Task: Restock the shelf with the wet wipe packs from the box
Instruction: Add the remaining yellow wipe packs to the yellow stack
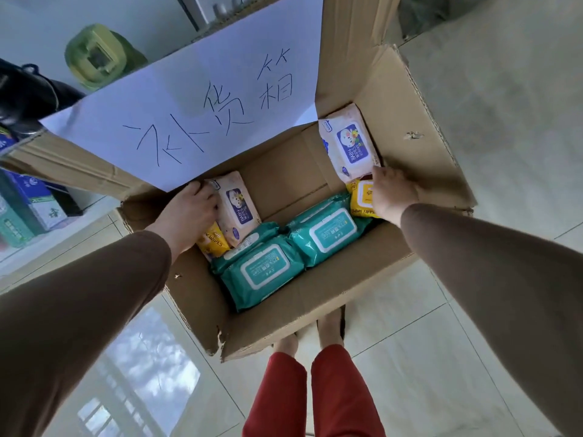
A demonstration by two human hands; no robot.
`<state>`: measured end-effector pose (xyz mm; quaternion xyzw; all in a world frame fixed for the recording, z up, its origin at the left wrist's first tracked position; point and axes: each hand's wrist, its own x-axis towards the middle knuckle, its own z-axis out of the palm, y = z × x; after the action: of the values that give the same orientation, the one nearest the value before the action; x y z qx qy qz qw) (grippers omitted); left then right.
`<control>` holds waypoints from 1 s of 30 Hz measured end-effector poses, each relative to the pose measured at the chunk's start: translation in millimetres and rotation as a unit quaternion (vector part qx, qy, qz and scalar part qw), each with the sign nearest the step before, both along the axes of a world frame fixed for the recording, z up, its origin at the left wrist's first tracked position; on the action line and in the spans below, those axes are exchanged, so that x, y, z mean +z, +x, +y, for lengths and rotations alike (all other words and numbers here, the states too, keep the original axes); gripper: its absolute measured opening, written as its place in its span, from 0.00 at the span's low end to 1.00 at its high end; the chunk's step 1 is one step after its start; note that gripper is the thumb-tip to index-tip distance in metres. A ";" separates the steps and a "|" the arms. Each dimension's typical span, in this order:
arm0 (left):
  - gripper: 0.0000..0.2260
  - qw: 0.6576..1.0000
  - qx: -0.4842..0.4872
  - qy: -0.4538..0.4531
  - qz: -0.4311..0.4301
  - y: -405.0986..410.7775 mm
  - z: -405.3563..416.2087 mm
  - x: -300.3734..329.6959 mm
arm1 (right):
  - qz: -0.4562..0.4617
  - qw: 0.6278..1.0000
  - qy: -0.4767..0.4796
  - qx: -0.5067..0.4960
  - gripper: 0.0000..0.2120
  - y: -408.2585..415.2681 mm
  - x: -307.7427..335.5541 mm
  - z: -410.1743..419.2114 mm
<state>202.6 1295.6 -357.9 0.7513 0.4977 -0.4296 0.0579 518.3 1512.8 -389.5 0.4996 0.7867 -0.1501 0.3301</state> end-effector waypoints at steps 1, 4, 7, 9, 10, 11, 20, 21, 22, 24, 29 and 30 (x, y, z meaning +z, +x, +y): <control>0.20 1.000 -0.002 -0.004 -0.003 -1.1 -0.8 2.0 | -0.028 0.999 -0.017 0.018 0.23 2.1 -2.1 7.8; 0.19 0.999 0.020 -0.015 -0.021 -0.7 -5.1 8.4 | -0.076 0.994 -0.041 0.067 0.24 -2.7 -5.1 18.8; 0.18 0.998 0.058 -0.019 -0.026 5.4 -8.0 18.9 | -0.128 0.986 -0.070 0.082 0.20 -9.3 5.2 20.6; 0.16 0.997 0.074 0.000 -0.033 11.5 -6.7 30.0 | -0.144 0.982 -0.100 0.077 0.25 -4.1 13.0 21.0; 0.14 0.995 0.091 0.010 -0.040 15.2 -5.9 36.4 | -0.133 0.983 -0.112 0.061 0.29 0.5 17.3 20.4; 0.13 0.992 0.112 0.021 -0.047 18.8 -4.9 43.1 | -0.115 0.985 -0.119 0.047 0.31 4.9 22.1 19.0; 0.18 0.850 0.481 0.086 -0.197 36.5 -26.9 155.3 | 0.177 0.941 -0.207 -0.203 0.35 13.2 136.4 -9.9; 0.18 0.822 0.519 0.089 -0.218 35.1 -33.8 175.1 | 0.208 0.922 -0.231 -0.229 0.36 7.6 158.4 -15.2; 0.18 0.794 0.551 0.092 -0.238 33.2 -41.4 195.7 | 0.238 0.904 -0.255 -0.249 0.36 0.7 183.3 -22.2; 0.18 0.739 0.605 0.103 -0.279 24.8 -57.3 240.3 | 0.292 0.868 -0.302 -0.265 0.29 -19.8 237.2 -39.3; 0.19 0.623 0.684 0.158 -0.346 -8.7 -119.2 354.7 | 0.376 0.807 -0.379 -0.254 0.14 -93.5 366.7 -102.2; 0.22 0.614 0.689 0.169 -0.346 -15.9 -130.5 371.6 | 0.386 0.801 -0.389 -0.240 0.13 -107.0 385.9 -113.9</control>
<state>186.7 1165.1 13.7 0.2764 0.8756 0.1203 0.3774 411.2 1398.8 -3.6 0.4026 0.5790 -0.6990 0.1188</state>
